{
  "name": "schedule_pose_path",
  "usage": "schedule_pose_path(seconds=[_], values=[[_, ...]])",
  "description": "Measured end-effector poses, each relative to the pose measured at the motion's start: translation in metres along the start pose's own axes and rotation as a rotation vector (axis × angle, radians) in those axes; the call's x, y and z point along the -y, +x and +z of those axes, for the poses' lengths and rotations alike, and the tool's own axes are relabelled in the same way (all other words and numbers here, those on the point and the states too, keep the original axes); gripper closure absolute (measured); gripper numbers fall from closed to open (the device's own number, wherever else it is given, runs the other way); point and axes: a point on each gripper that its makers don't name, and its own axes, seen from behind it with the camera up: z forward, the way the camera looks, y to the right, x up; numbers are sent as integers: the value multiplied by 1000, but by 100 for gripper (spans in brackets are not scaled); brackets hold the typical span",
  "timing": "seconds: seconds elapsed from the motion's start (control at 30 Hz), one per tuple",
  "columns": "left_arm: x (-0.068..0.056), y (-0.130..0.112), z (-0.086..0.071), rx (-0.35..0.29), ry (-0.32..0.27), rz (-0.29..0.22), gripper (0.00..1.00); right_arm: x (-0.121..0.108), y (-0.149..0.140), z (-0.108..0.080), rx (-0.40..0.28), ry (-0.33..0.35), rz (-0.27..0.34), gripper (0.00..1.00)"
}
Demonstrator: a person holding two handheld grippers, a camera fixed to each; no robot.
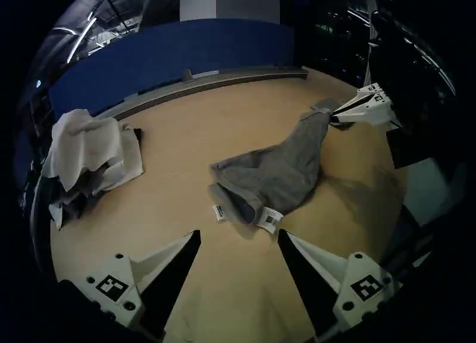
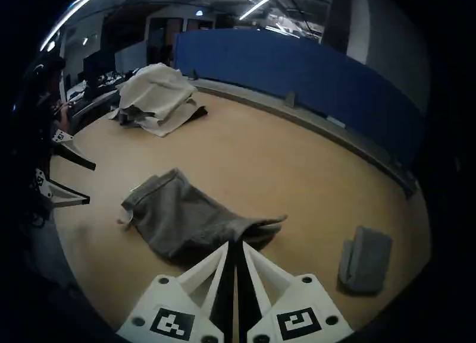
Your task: Fold towel
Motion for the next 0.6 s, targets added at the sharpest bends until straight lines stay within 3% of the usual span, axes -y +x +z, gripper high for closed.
schedule_pose_path(seconds=[0.37, 0.6], values=[[5, -2, -9, -20, 10, -13, 3, 47, 45, 13, -35, 67, -75, 99], [9, -4, -16, -33, 18, -29, 3, 88, 55, 30, -24, 133, -129, 99]])
